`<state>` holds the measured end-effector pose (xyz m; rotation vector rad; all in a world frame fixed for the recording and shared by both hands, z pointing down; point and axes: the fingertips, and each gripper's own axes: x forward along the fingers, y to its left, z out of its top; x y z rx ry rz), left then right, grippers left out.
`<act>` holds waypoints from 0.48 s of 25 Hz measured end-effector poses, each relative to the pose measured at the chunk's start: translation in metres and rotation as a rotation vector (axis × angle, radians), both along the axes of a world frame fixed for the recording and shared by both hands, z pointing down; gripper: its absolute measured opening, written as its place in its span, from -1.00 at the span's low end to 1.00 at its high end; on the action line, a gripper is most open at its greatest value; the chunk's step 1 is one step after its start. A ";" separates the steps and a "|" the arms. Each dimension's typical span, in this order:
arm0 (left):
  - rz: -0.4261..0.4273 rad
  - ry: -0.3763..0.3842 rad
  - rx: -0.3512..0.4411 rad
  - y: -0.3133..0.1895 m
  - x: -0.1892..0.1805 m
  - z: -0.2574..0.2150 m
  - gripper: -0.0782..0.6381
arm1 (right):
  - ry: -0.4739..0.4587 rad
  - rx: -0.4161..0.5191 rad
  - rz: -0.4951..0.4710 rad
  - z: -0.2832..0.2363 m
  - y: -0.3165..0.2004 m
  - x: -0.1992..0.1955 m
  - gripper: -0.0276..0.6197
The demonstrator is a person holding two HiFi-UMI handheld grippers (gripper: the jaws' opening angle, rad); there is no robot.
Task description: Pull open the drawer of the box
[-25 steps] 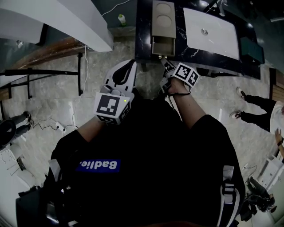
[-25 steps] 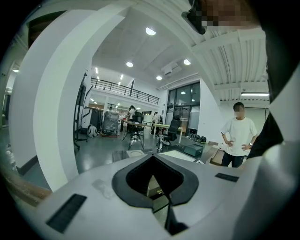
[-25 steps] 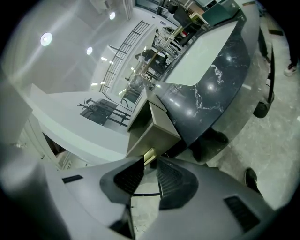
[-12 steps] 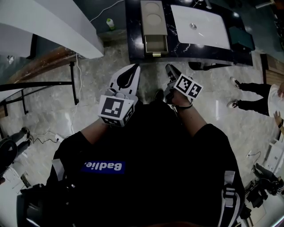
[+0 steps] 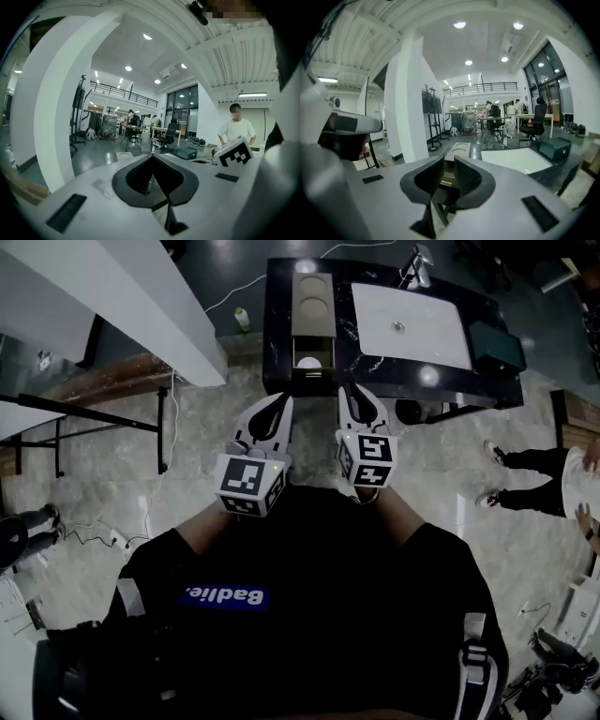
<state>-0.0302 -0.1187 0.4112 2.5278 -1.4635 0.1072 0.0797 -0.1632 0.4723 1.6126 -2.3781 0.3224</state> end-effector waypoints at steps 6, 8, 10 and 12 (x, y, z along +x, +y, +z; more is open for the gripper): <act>-0.103 -0.051 -0.030 0.039 0.038 0.007 -0.80 | 0.022 0.048 -0.097 -0.018 0.052 0.022 -0.72; -0.129 -0.064 -0.037 0.051 0.047 0.008 -0.80 | 0.020 0.079 -0.122 -0.025 0.065 0.029 -0.72; -0.148 -0.071 -0.043 0.061 0.054 0.009 -0.80 | 0.034 0.122 -0.147 -0.031 0.079 0.034 -0.72; -0.152 -0.080 -0.042 0.071 0.061 0.008 -0.80 | 0.032 0.167 -0.183 -0.038 0.095 0.033 -0.72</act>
